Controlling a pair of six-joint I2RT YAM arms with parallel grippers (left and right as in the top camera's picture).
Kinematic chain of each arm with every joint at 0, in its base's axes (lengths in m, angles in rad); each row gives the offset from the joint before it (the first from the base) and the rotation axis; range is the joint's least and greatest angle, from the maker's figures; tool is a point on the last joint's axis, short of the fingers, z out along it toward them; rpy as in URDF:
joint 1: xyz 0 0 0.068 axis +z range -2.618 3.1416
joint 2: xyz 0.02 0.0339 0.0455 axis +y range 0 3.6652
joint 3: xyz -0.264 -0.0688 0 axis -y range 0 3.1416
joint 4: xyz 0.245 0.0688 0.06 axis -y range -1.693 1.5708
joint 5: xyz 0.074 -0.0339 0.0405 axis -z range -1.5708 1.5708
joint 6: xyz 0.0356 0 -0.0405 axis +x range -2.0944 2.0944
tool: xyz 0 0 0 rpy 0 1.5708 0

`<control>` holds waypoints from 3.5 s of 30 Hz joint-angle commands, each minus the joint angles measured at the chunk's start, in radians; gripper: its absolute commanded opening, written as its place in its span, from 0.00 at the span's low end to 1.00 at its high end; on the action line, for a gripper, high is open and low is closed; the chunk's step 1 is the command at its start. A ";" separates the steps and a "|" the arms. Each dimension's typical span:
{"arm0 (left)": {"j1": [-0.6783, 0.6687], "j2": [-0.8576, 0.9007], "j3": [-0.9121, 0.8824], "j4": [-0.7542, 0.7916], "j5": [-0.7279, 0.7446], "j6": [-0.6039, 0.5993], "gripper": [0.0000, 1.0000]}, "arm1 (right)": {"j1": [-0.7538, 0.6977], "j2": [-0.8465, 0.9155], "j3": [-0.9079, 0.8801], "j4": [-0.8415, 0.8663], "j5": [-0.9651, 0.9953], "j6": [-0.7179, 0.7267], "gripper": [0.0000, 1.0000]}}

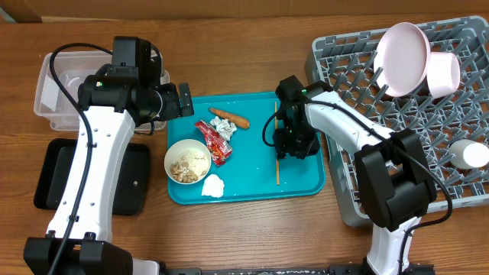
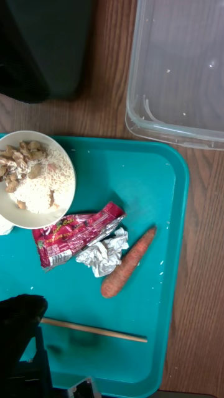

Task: Sort waste into correct bins and load items into the dishwasher
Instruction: 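Grasp the second chopstick with the right gripper and lift it, then carry the chopstick right and drop it into the dish rack, then reach the left gripper to the red wrapper and foil, grasp them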

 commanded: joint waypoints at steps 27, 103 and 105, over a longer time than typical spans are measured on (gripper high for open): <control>0.003 -0.022 0.003 0.003 0.011 -0.006 1.00 | 0.129 0.053 0.019 0.101 0.217 0.111 0.10; -0.315 0.387 0.003 0.076 0.049 -0.089 1.00 | -0.335 -0.488 0.102 -0.084 -0.007 -0.187 0.78; -0.317 0.425 0.003 0.084 0.047 -0.089 1.00 | -0.335 -0.488 0.102 -0.084 -0.007 -0.187 0.78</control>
